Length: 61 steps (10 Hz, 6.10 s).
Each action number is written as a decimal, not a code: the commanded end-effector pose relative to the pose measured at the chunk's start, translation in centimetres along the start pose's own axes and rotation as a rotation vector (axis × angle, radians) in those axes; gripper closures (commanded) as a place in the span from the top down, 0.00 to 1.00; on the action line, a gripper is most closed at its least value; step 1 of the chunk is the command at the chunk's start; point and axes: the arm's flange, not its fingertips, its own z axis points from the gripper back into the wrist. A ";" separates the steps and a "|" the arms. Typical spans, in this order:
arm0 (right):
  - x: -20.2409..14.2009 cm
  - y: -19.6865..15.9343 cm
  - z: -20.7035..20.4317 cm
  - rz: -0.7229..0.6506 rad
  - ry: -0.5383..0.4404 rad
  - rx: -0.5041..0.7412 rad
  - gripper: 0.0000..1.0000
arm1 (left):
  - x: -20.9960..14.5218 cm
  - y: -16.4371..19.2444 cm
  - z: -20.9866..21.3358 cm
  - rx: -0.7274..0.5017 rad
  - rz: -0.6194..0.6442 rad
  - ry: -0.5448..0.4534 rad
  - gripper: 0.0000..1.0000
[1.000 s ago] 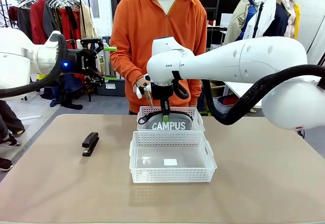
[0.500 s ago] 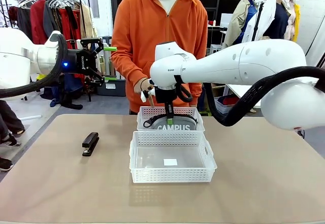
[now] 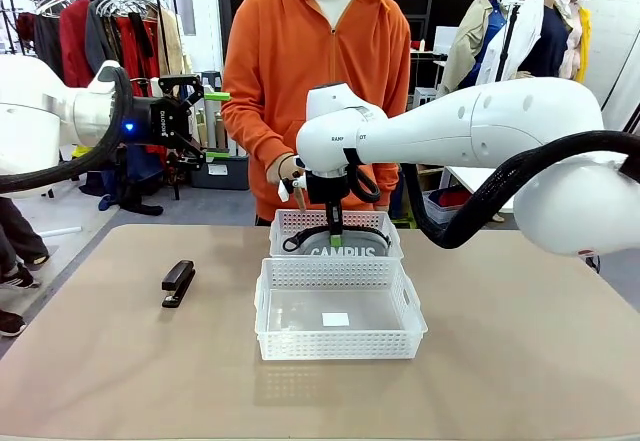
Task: Distribute items into two baskets.
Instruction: Place the picked Pencil pouch into the Organizing basket as instructed by the person, then pick up the Stapler that the person points to.
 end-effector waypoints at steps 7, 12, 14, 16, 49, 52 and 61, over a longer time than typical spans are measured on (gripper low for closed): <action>-2.3 -0.7 2.0 -0.059 -0.129 0.063 1.00 | -0.1 -0.2 0.1 -0.002 0.000 -0.005 1.00; -4.6 -1.4 3.1 -0.088 -0.236 0.089 1.00 | -0.1 -0.2 0.1 -0.002 0.000 -0.005 1.00; -5.3 -1.3 3.7 -0.102 -0.253 0.080 1.00 | -0.1 -0.2 0.1 -0.002 0.000 -0.005 1.00; -5.8 -1.1 4.5 -0.103 -0.272 0.055 1.00 | -0.1 -0.2 0.1 -0.002 0.000 -0.005 1.00; -36.0 10.4 16.1 -0.980 -0.954 1.165 1.00 | -0.1 -0.2 0.1 -0.002 0.000 -0.005 1.00; -38.4 10.7 14.3 -0.993 -1.104 1.267 1.00 | -0.1 -0.2 0.1 -0.002 0.000 -0.005 1.00; -41.9 11.4 15.4 -1.173 -1.189 1.170 1.00 | -0.1 -0.2 0.1 -0.002 0.000 -0.005 1.00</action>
